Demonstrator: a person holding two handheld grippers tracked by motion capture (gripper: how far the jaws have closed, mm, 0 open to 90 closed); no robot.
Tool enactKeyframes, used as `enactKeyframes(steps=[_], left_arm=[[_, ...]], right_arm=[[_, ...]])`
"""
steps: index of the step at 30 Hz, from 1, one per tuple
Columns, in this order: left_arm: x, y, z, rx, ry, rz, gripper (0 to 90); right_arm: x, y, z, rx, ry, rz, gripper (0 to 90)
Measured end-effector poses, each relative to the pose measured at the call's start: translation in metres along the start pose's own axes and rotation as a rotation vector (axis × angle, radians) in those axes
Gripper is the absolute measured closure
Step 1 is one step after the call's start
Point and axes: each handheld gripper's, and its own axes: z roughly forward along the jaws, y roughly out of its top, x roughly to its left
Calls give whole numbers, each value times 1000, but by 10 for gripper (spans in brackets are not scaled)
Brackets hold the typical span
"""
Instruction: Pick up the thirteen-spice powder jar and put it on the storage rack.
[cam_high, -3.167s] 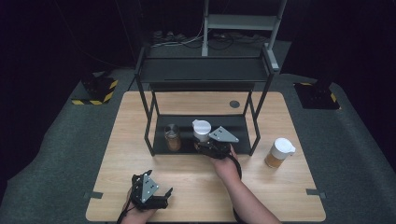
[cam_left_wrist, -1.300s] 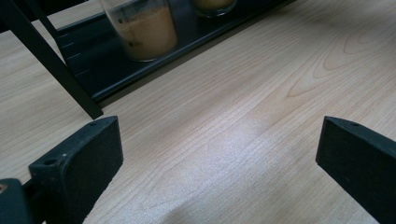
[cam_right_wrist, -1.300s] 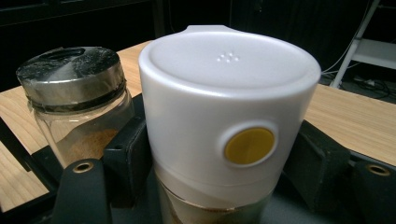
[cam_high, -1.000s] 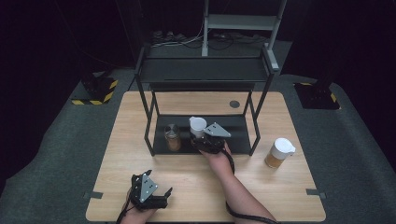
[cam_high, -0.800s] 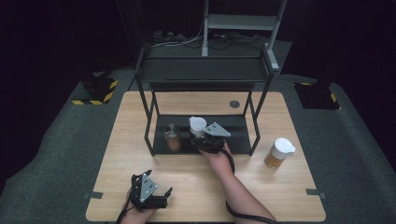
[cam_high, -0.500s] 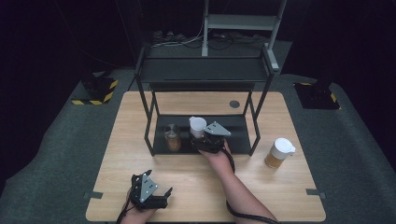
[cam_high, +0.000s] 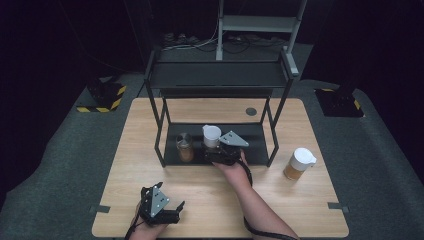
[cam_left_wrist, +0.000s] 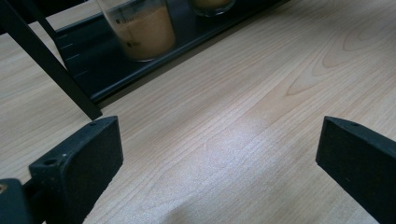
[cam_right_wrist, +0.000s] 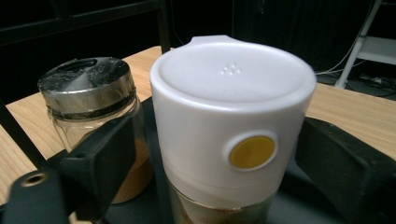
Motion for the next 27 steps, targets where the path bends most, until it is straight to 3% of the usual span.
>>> enactKeyframes(steps=[6,21,27], left_arm=[[0,0,0,-1,1,1,9],[-1,1,1,5,3,5,9],[-2,2,1,11,7,6,9]], right_arm=[[-1,2,-6,-6,5,7,8],[-1,3,-30,-23,24,-17,0],[-5,4,-47,-36,21,-23,0]])
